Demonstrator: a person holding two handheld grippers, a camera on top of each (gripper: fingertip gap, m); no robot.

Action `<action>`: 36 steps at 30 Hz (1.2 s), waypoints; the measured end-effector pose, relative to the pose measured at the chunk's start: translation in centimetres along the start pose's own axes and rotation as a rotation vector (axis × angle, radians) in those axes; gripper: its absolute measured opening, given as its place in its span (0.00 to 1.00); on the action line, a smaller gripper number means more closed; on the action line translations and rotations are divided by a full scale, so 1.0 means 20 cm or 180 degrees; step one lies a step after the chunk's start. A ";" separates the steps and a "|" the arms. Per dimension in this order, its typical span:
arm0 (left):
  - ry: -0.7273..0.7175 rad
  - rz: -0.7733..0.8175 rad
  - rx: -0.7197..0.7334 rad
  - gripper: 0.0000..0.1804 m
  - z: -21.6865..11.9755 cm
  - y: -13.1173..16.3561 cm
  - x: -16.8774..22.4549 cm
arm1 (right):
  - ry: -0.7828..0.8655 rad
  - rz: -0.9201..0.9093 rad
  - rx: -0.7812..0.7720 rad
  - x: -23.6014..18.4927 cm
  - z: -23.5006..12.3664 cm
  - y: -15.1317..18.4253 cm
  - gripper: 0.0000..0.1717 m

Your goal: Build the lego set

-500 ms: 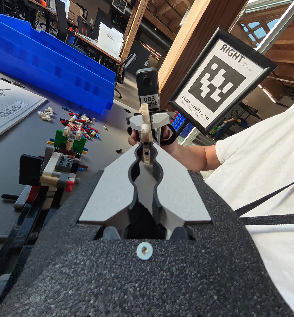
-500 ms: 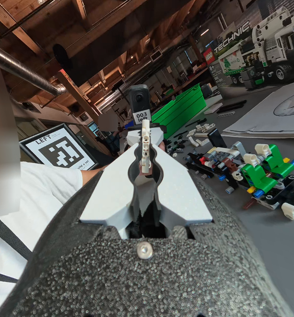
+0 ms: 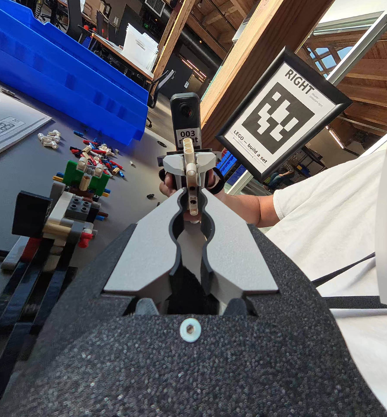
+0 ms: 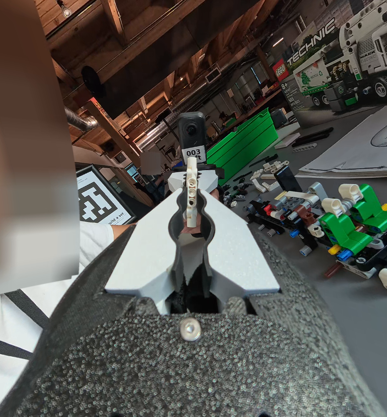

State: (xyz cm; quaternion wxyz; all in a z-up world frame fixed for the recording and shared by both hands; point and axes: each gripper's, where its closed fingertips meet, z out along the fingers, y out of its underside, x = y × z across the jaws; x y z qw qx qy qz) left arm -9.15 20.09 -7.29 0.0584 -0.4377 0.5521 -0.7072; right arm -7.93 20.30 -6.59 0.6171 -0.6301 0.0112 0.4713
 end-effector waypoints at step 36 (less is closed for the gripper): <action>-0.0024 -0.0275 -0.0499 0.03 -0.05 0.08 -0.05 | 0.0207 -0.0201 -0.0427 0.05 0.03 0.11 0.04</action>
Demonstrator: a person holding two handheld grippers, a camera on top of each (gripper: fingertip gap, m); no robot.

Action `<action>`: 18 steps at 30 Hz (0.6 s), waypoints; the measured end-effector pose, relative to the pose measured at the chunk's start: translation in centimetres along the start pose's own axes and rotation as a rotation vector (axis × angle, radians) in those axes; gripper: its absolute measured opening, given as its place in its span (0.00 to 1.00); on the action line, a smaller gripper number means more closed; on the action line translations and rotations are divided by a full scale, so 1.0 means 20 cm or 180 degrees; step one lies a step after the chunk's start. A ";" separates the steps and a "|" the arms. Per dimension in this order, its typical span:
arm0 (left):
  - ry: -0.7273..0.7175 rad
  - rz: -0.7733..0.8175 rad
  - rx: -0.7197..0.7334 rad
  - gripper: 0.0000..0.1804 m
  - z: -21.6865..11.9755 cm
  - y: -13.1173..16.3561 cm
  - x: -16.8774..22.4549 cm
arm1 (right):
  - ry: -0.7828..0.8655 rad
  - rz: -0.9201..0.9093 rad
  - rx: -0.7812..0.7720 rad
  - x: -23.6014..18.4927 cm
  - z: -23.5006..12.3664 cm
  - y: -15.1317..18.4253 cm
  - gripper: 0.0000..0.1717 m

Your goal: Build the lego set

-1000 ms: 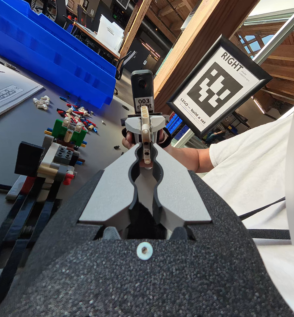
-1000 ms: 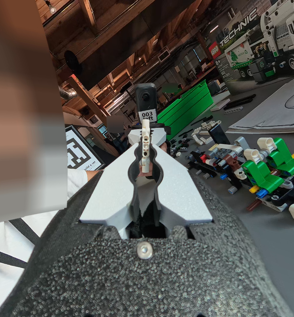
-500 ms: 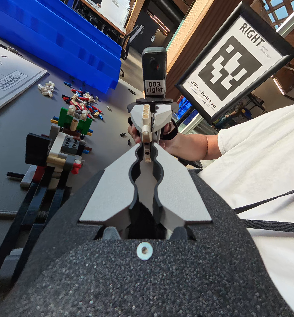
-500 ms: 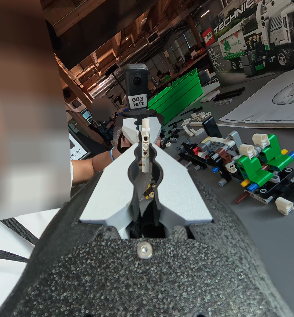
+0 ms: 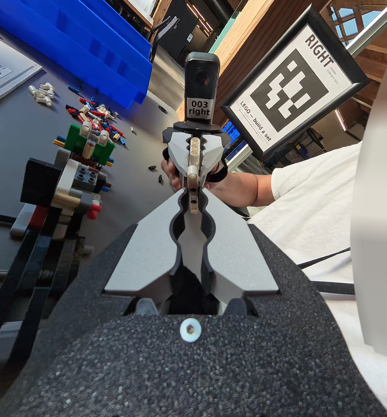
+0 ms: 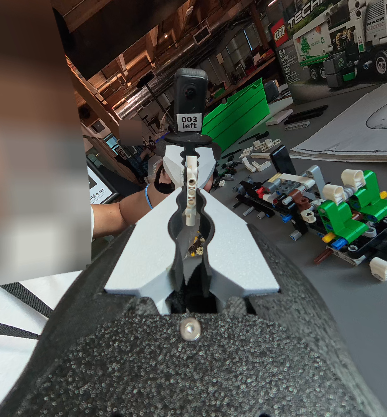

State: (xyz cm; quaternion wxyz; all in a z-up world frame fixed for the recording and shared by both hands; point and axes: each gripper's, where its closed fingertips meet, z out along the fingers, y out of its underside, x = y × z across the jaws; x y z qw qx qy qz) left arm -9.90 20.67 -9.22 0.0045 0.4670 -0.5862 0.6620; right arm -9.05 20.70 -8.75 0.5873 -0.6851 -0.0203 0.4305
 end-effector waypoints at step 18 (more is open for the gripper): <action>-0.0090 0.0152 0.0039 0.03 0.00 -0.01 -0.01 | 0.0018 0.0064 -0.0033 0.01 0.00 0.01 0.04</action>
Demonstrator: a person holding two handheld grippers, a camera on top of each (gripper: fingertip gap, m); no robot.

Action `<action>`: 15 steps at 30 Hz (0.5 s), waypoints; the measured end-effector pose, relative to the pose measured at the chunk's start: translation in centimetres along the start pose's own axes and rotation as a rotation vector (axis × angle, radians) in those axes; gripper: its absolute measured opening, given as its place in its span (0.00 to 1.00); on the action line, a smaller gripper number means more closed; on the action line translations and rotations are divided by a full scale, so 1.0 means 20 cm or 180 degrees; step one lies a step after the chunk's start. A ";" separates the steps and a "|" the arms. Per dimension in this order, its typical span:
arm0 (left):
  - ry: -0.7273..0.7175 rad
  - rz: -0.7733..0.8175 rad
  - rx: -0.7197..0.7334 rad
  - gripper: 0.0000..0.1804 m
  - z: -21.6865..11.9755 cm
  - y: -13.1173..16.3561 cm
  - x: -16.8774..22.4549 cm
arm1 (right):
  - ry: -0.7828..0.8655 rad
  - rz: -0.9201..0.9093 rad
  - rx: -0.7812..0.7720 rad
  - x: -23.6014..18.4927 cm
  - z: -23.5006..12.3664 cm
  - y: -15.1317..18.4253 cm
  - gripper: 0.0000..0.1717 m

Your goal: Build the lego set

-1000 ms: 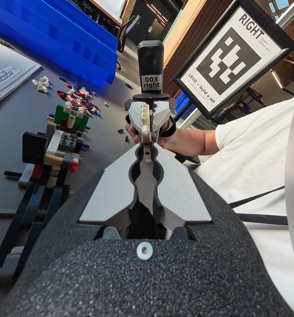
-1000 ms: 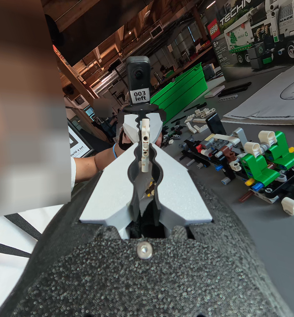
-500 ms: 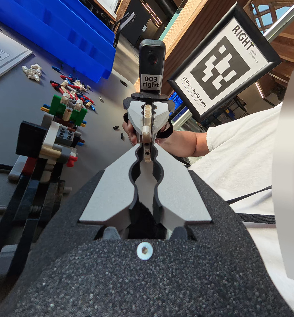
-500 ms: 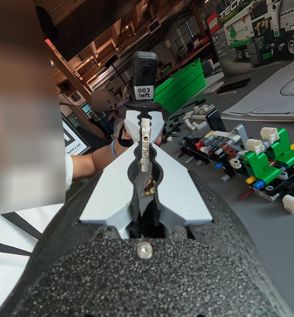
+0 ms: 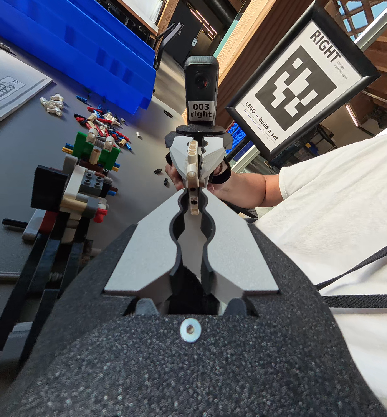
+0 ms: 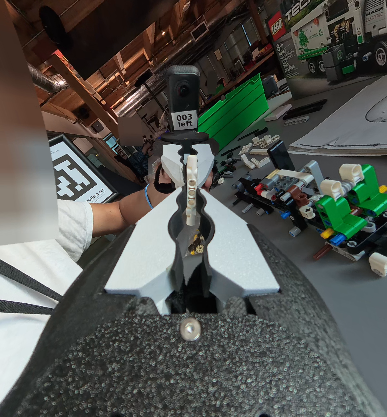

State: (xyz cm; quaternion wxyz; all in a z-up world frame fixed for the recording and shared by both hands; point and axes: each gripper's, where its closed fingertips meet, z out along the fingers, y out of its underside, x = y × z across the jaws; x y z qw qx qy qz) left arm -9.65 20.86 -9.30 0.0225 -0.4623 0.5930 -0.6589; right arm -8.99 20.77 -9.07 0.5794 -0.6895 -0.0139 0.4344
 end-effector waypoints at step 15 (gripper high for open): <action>0.0027 -0.0014 0.0076 0.03 0.00 -0.01 0.00 | -0.0019 0.0082 -0.0101 0.01 0.00 0.02 0.04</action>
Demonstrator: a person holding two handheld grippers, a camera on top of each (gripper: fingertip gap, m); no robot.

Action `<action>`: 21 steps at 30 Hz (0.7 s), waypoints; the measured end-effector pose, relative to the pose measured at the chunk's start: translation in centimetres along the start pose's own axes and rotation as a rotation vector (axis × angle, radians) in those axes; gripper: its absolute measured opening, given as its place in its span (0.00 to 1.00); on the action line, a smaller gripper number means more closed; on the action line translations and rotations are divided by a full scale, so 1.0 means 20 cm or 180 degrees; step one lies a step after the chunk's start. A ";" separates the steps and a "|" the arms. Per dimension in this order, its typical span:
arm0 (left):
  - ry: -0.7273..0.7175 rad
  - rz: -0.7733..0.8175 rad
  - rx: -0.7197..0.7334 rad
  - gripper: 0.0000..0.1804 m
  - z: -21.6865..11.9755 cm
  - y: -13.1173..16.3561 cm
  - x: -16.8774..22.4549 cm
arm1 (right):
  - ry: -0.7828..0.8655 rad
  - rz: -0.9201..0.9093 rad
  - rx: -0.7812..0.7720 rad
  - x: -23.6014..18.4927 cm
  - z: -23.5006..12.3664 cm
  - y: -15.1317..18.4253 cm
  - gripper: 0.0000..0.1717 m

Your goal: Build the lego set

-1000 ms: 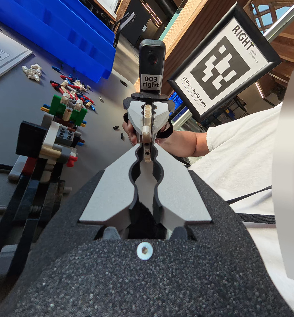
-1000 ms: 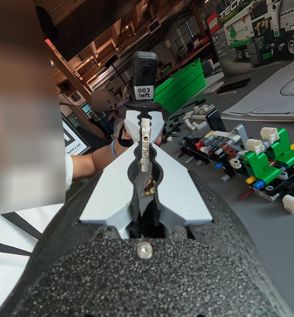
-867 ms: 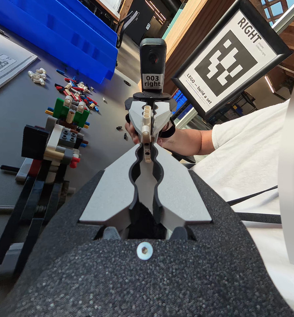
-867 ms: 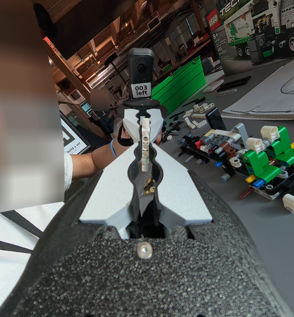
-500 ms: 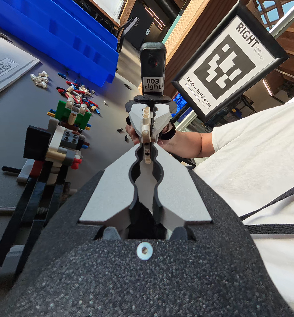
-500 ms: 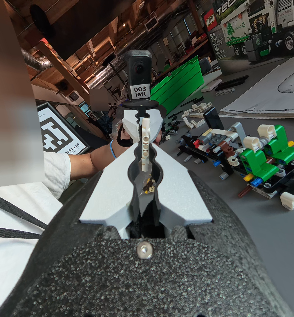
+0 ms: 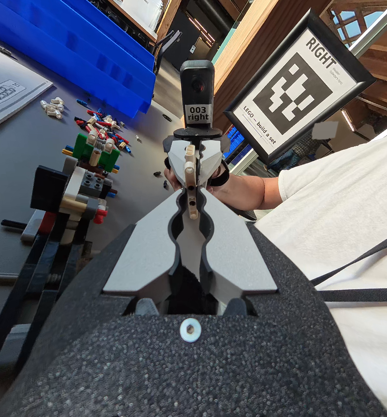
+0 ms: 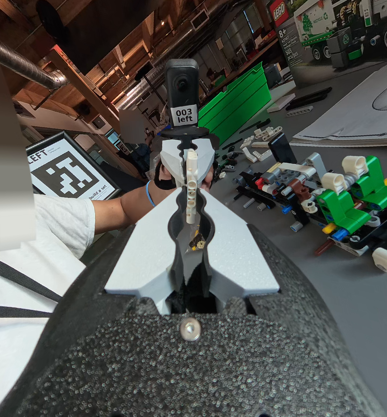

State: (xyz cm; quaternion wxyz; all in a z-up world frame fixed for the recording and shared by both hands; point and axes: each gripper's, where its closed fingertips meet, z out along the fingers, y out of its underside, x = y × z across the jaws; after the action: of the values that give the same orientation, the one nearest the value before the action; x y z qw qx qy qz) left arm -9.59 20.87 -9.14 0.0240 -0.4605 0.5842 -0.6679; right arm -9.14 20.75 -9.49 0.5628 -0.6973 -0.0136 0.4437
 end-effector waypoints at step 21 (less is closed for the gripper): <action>0.0130 -0.0050 -0.0482 0.03 -0.02 0.07 0.05 | -0.0348 0.0114 -0.0345 -0.05 0.01 0.06 0.03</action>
State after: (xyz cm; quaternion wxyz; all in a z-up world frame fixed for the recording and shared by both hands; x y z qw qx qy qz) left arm -11.11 20.07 -9.67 -0.0281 -0.4518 0.6298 -0.6312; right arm -10.56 19.89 -9.86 0.5146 -0.7016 -0.0558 0.4897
